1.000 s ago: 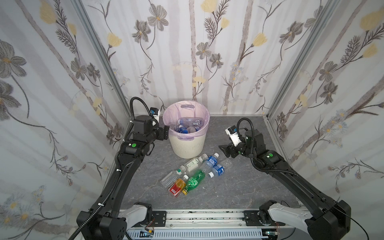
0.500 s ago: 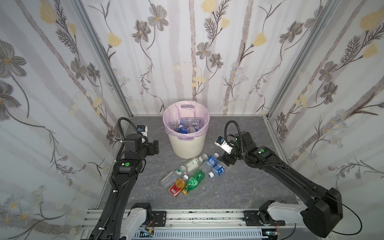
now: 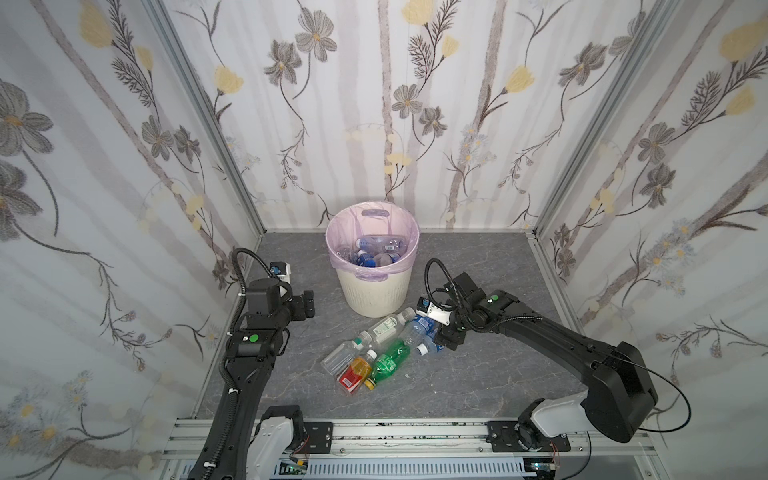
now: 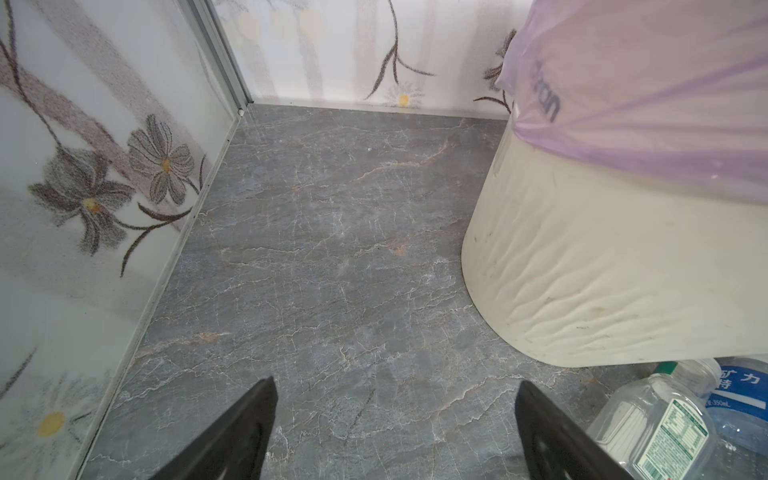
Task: Put the plastic bottles in the bin
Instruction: 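Withdraw the left gripper while the right gripper reaches toward the bottle pile, then lower the right gripper onto a blue-labelled white-capped bottle and close it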
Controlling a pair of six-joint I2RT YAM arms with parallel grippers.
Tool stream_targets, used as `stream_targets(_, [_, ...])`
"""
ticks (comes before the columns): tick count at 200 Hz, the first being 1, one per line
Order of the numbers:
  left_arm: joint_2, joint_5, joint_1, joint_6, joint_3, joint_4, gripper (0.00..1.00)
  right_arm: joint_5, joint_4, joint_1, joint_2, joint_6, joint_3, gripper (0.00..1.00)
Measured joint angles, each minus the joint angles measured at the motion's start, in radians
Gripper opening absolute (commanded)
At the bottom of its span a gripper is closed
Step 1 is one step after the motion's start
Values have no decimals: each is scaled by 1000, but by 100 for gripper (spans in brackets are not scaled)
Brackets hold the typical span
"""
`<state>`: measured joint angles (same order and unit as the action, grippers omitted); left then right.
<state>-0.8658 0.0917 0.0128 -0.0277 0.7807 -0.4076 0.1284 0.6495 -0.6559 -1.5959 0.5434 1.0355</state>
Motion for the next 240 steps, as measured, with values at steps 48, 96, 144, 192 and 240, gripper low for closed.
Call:
stream_targets(48, [-5, 27, 0, 9, -27, 16, 90, -31, 18, -3, -122, 8, 1, 88])
stream_targets(96, [1, 53, 0, 29, -25, 47, 90, -33, 19, -3, -161, 15, 4, 88])
stream_targets(144, [5, 62, 0, 38, -40, 63, 90, -57, 18, -4, -204, 15, 4, 86])
stream_targets(192, [17, 62, 0, 39, -41, 69, 90, -73, 15, -3, -235, 14, 2, 83])
stream_targets(240, [17, 63, 0, 40, -41, 74, 90, -106, 15, -4, -264, 13, -2, 80])
